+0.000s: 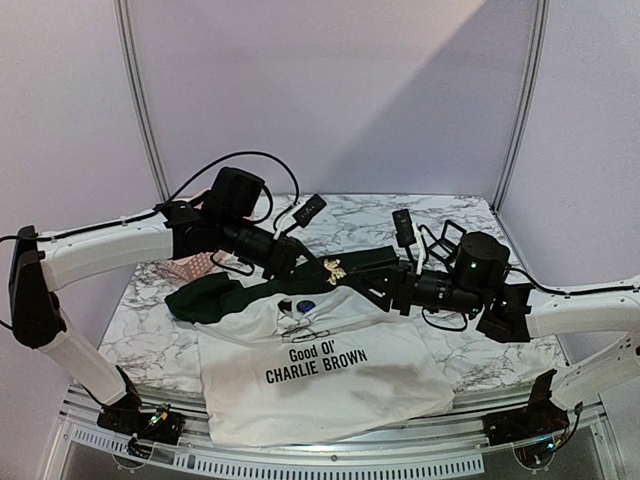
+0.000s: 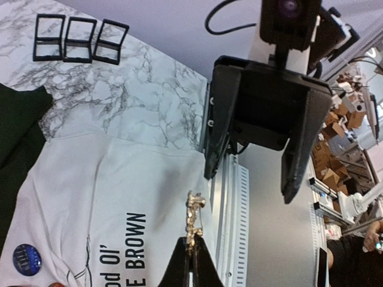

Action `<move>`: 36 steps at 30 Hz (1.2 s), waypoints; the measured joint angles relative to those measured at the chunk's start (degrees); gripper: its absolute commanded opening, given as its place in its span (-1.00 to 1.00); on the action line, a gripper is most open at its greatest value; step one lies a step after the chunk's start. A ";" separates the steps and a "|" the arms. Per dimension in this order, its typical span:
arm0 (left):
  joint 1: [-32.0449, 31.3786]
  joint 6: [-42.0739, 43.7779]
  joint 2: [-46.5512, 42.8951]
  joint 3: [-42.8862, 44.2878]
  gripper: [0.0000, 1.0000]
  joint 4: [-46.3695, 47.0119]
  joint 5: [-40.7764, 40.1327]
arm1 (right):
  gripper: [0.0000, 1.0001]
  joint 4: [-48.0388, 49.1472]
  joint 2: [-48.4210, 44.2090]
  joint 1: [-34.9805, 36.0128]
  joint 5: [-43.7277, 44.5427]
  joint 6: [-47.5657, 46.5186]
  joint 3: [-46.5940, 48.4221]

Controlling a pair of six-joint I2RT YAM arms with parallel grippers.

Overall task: Remove the brooch from the garment
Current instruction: Close the brooch securely.

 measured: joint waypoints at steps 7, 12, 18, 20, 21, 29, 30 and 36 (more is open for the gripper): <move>0.11 -0.28 -3.04 -1.81 -1.00 1.66 -9.70 | 0.17 0.04 -1.88 -3.72 -0.92 0.96 -1.53; -2.75 3.85 -5.62 -1.88 -1.00 -0.52 -23.39 | 0.18 -2.51 -1.68 -5.79 -1.20 1.60 -1.01; -7.58 8.33 -6.40 -1.88 -1.00 -3.78 -37.97 | 0.14 -6.10 -0.31 -5.99 -2.67 3.74 2.01; -8.44 9.68 -6.40 -1.88 -1.00 -4.83 -42.10 | 0.10 -7.43 0.37 -5.99 -2.91 5.09 3.43; -8.90 10.32 -6.40 -1.88 -1.00 -5.29 -44.09 | 0.09 -8.22 1.01 -5.99 -3.06 6.08 4.42; -11.80 12.92 -6.38 -1.88 -1.00 -6.93 -51.80 | -0.05 -11.17 7.32 -5.99 -5.79 16.94 9.42; -12.17 13.16 -6.38 -1.88 -1.00 -7.02 -52.41 | -0.08 -11.67 8.11 -5.99 -6.23 18.12 10.08; -13.86 14.34 -5.60 -1.60 -1.00 -8.15 -54.75 | -0.14 -12.28 12.57 -5.99 -9.03 24.44 13.77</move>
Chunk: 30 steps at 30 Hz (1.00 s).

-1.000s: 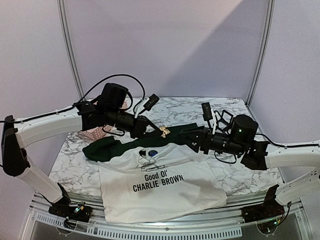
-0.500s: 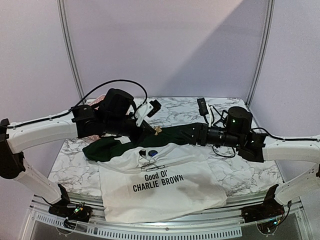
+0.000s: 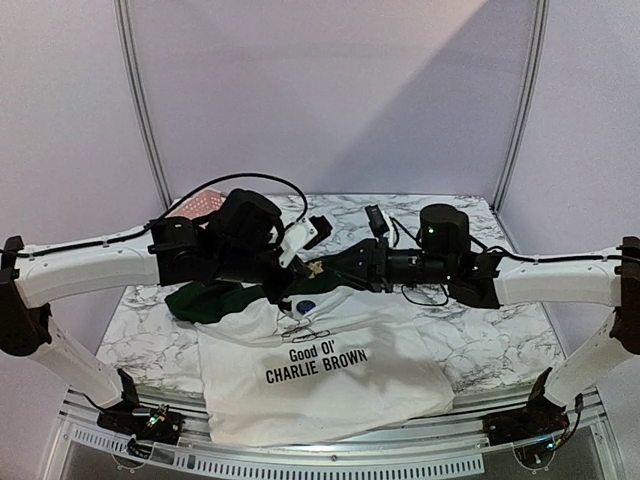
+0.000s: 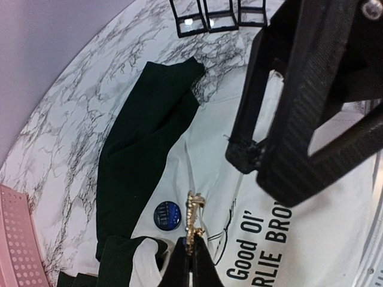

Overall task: Remove the brooch from the garment
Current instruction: Close the brooch securely.

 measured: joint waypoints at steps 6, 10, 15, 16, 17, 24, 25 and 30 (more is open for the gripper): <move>-1.38 0.96 2.25 0.46 -1.00 -2.14 -1.99 | -0.21 1.64 2.99 0.00 -2.45 4.92 0.72; -2.29 1.33 2.36 0.46 -1.00 -2.75 -2.86 | -0.30 2.01 4.39 0.00 -2.97 6.95 0.79; -2.93 1.84 2.47 0.55 -1.00 -2.97 -4.02 | -0.34 0.98 5.38 0.00 -3.45 8.46 2.12; -3.04 1.97 2.51 0.55 -1.00 -2.99 -4.33 | -0.35 0.76 5.49 0.00 -3.52 8.63 2.49; -3.19 2.03 2.56 0.59 -1.00 -3.04 -4.68 | -0.36 0.72 5.57 0.00 -3.58 8.87 2.73; -4.13 2.47 3.43 0.74 -1.00 -4.15 -7.69 | -0.47 0.35 7.30 -0.02 -3.87 10.38 3.45; -4.35 2.60 3.56 0.74 -1.00 -4.22 -8.11 | -0.47 0.20 7.63 -0.02 -3.87 10.56 3.45; -4.90 2.56 3.93 0.74 -1.00 -4.20 -8.02 | -0.36 -1.75 8.31 -0.02 -3.06 10.38 3.45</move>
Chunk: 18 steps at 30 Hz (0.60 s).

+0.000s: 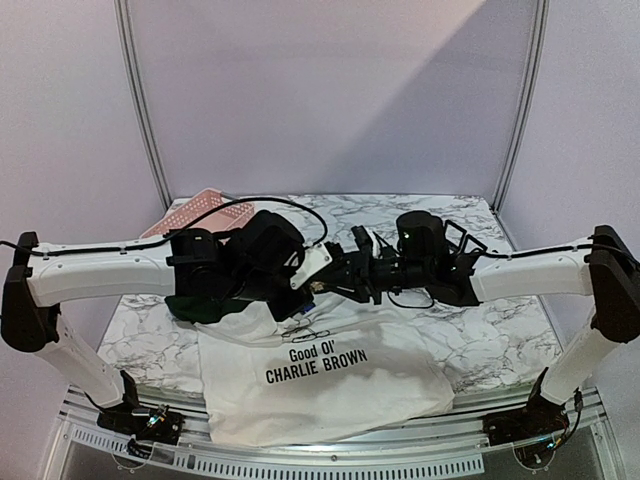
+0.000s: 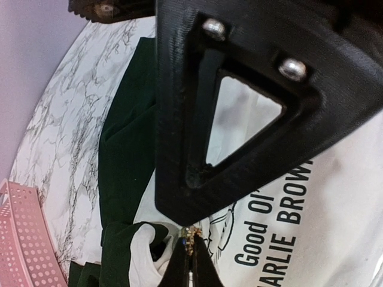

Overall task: Remove the brooch from the garment
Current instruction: Close the brooch securely.

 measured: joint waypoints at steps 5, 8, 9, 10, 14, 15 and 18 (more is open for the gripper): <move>1.51 -1.77 -0.20 0.00 -1.00 1.07 7.13 | -0.19 2.64 -0.81 0.00 2.14 -1.42 -3.13; 3.89 -3.45 -0.57 0.00 -1.00 1.84 14.62 | -0.18 5.92 -2.40 0.00 2.45 -2.64 -5.90; 5.07 -4.26 -0.83 -0.04 -1.00 2.29 17.79 | -0.17 7.19 -2.82 0.00 2.54 -3.08 -6.54; 6.43 -5.14 -1.18 -0.11 -1.00 2.95 20.83 | -0.13 9.33 -3.32 -0.04 2.54 -3.76 -7.50; 11.23 -8.59 -1.86 -0.37 -1.00 6.38 30.75 | -0.04 15.65 -5.62 -0.31 2.21 -5.57 -11.61; 12.17 -9.44 -1.95 -0.37 -1.00 7.34 32.74 | -0.04 16.52 -6.29 -0.31 2.14 -6.08 -12.61; 13.79 -11.15 -1.95 -0.37 -1.00 9.05 37.18 | -0.05 17.66 -7.67 -0.31 2.05 -7.28 -13.68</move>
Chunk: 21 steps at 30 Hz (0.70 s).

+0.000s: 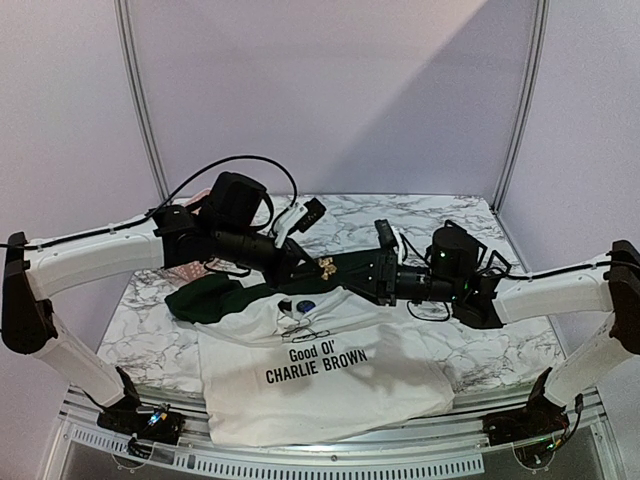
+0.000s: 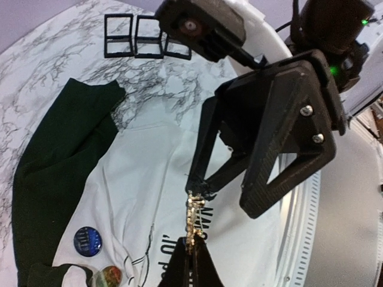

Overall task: Remove the brooch from the garment
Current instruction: Close the brooch securely.

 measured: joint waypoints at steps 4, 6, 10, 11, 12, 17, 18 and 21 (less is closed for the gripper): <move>0.61 -2.29 0.00 -0.13 -1.00 2.16 6.64 | -0.12 0.96 -1.95 -0.02 -0.07 -2.25 0.00; 0.85 -3.37 0.00 -0.33 -1.00 3.54 9.86 | -0.17 1.14 -2.60 -0.02 -0.24 -3.34 0.00; 1.81 -6.36 0.00 -1.68 -1.00 7.41 16.98 | -0.28 1.29 -3.04 -0.02 -0.72 -5.35 0.02; 2.01 -6.60 0.00 -1.84 -1.00 7.65 17.33 | -0.29 1.29 -3.19 0.00 -0.92 -5.70 0.00; 2.25 -7.19 0.02 -2.08 -1.00 8.07 18.25 | -0.29 1.25 -3.39 0.00 -1.07 -6.03 0.00; 3.48 -9.46 0.13 -2.14 -1.00 10.34 20.94 | -0.30 1.09 -4.85 -0.02 -1.33 -7.78 -0.04; 3.72 -9.88 0.20 -2.14 -1.00 10.64 21.35 | -0.30 1.09 -5.16 -0.02 -1.33 -8.09 -0.04; 4.00 -10.49 0.55 -2.14 -1.00 11.26 21.88 | -0.23 1.09 -6.10 -0.02 -1.33 -8.63 -0.04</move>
